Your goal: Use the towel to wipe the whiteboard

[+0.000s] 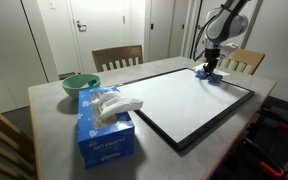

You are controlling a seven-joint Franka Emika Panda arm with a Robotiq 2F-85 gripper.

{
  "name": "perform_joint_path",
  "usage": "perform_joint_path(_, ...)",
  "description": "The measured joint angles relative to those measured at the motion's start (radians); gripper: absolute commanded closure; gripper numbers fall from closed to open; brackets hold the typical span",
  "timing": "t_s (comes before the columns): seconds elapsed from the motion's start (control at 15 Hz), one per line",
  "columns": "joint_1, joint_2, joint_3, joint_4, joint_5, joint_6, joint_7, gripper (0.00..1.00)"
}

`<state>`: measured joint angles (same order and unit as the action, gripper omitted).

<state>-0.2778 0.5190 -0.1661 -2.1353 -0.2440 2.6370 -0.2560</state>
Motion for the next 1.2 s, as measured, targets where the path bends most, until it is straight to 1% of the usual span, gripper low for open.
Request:
perform_joint_path(0.27, 0.005, 0.062, 0.007, 0.123, 0.001, -0.103, 0.0, 0.96)
perform_joint_path(0.6, 0.005, 0.115, 0.021, 0.231, 0.001, -0.197, 0.0, 0.96)
perform_joint_path(0.93, 0.005, 0.147, 0.04, 0.299, 0.02, -0.258, -0.004, 0.96)
perform_joint_path(1.2, 0.006, 0.158, 0.042, 0.322, 0.024, -0.294, 0.0, 0.96)
